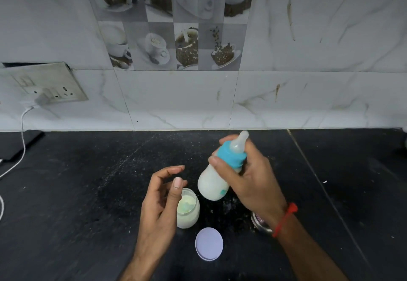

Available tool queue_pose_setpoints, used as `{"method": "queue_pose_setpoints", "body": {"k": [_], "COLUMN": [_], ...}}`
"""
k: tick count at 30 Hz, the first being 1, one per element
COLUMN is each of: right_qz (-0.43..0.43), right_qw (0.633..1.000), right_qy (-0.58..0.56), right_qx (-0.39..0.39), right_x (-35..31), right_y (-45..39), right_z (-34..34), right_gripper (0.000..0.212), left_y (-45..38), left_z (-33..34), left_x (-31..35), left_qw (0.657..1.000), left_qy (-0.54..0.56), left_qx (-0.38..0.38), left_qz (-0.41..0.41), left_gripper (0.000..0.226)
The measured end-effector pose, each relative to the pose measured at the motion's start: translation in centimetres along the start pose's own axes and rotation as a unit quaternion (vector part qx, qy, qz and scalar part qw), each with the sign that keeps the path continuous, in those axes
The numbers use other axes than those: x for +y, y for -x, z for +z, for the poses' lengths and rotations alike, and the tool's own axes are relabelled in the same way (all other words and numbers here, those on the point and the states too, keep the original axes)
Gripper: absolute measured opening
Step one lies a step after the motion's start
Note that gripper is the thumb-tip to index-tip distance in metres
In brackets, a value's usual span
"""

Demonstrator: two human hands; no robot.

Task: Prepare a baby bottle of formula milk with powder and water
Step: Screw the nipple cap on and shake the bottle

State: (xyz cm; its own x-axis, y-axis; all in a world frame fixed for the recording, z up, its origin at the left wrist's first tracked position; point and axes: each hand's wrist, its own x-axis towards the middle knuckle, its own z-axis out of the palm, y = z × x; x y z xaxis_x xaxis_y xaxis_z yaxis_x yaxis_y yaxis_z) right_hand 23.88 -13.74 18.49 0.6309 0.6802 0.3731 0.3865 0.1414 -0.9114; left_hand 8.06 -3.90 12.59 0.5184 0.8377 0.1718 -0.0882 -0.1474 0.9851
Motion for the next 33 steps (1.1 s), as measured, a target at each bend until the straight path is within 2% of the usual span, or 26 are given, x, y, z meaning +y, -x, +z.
{"method": "queue_pose_setpoints", "body": {"k": [1, 3, 5, 8, 9, 11, 13, 17, 21, 24, 25, 28, 30, 33], "right_qz": [0.004, -0.011, -0.031, -0.006, -0.006, -0.025, -0.045, -0.013, -0.041, -0.017, -0.021, -0.053, -0.058, -0.015], "right_qw": [1.0, 0.995, 0.991, 1.0, 0.999, 0.993, 0.989, 1.0, 0.995, 0.999, 0.999, 0.994, 0.995, 1.0], "right_qy": [-0.006, -0.089, -0.108, -0.028, -0.036, -0.103, -0.11, -0.008, -0.08, 0.009, 0.002, -0.087, -0.065, 0.006], "right_qx": [-0.002, 0.052, 0.074, -0.002, 0.004, 0.056, 0.088, -0.008, 0.044, -0.03, -0.026, 0.046, 0.053, 0.001], "right_x": [0.0, -0.5, -0.9, -0.5, -0.7, -1.3, -1.6, -1.0, -1.8, -1.2, -1.4, -2.2, -1.8, -0.7], "right_y": [0.1, 0.1, 0.1, 0.2, 0.2, 0.0, 0.1, 0.9, 0.6, 0.9, 1.1, 0.8, 0.5, 1.2], "right_z": [0.0, -0.4, -0.8, -0.8, -0.9, -1.6, -2.1, -1.2, -1.6, -1.0, -1.0, -2.2, -1.9, -1.0], "right_gripper": [0.039, 0.034, 0.033, 0.039, 0.04, 0.041, 0.036, 0.04, 0.035, 0.039, 0.039, 0.035, 0.035, 0.042], "left_y": [0.1, 0.1, 0.2, 0.4, 0.5, 0.7, 0.9, 1.3, 1.6, 2.1, 2.2, 2.3, 2.1, 1.8], "left_z": [0.0, -0.2, -0.3, -0.3, -0.3, -0.4, -0.4, -0.2, 0.1, 0.3, 0.4, 0.5, 0.5, 0.6], "left_x": [0.2, 0.4, 0.3, 0.4, 0.6, 0.8, 0.6, 0.7, 0.8, 1.0, 1.1, 1.3, 1.4, 1.9], "left_qw": [1.0, 1.0, 1.0, 1.0, 1.0, 0.999, 0.999, 0.999, 0.999, 1.0, 1.0, 0.999, 0.999, 0.999], "left_qy": [0.001, -0.003, -0.011, -0.011, -0.012, -0.011, -0.013, -0.012, -0.005, 0.005, 0.006, -0.001, -0.002, -0.002], "left_qx": [-0.001, 0.002, 0.011, 0.009, 0.009, 0.02, 0.028, 0.023, 0.028, 0.024, 0.021, 0.027, 0.031, 0.029], "left_qz": [0.004, 0.015, 0.012, 0.011, 0.017, 0.026, 0.023, 0.023, 0.023, 0.017, 0.02, 0.026, 0.025, 0.032], "left_gripper": [0.027, 0.024, 0.021, 0.023, 0.027, 0.033, 0.033, 0.025, 0.031, 0.033, 0.033, 0.025, 0.02, 0.021]}}
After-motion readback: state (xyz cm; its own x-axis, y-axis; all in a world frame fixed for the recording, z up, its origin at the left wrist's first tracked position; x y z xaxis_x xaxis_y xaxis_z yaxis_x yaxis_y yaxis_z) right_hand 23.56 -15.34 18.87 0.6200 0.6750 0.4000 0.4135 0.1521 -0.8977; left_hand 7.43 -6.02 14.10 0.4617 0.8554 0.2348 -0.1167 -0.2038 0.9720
